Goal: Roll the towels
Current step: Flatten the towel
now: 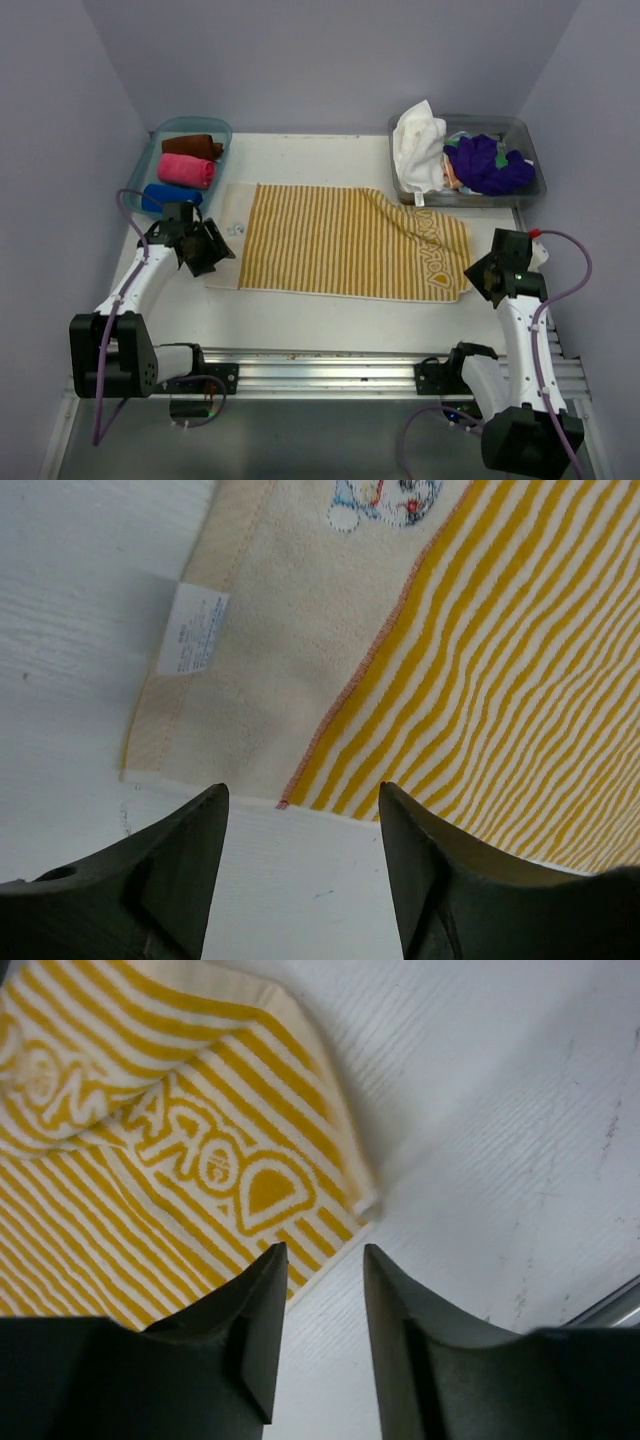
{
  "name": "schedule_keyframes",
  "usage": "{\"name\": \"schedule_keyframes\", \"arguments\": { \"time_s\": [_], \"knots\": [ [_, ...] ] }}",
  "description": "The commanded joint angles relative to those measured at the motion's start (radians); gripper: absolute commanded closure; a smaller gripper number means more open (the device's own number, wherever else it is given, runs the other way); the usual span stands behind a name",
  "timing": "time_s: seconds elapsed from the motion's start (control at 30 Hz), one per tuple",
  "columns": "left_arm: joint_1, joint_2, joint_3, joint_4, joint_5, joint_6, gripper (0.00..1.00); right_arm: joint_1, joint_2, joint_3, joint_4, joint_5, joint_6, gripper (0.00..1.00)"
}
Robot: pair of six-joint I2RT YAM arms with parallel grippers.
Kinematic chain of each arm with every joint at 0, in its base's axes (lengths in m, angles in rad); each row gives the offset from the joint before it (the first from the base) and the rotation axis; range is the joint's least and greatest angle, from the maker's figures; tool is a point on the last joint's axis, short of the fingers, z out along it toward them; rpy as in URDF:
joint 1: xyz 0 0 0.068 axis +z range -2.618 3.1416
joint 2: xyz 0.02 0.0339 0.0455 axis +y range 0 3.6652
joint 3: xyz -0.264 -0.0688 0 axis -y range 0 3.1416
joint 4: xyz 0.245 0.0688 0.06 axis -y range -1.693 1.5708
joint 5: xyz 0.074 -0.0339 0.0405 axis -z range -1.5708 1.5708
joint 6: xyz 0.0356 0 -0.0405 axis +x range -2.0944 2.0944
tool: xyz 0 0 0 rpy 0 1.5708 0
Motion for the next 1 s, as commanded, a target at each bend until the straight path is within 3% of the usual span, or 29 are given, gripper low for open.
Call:
{"name": "schedule_keyframes", "arguments": {
  "time_s": [0.0, 0.37, 0.77, 0.87, 0.97],
  "knots": [
    [0.008, -0.047, 0.000, 0.047, -0.070, 0.005, 0.34, -0.003, -0.007, 0.015, 0.019, -0.012, 0.021, 0.57],
    [0.008, -0.059, -0.113, -0.058, -0.211, -0.122, 0.41, -0.003, -0.028, 0.021, 0.032, -0.083, -0.044, 0.52],
    [0.008, 0.079, -0.158, 0.097, -0.204, -0.156, 0.39, -0.003, 0.041, -0.010, 0.037, -0.196, -0.062, 0.48],
    [0.003, 0.113, -0.176, 0.126, -0.190, -0.165, 0.44, -0.003, 0.046, -0.027, 0.034, -0.209, -0.049, 0.48],
    [0.001, 0.119, -0.178, 0.132, -0.201, -0.169, 0.58, -0.003, 0.030, -0.042, 0.029, -0.210, -0.041, 0.48]
  ]
}}
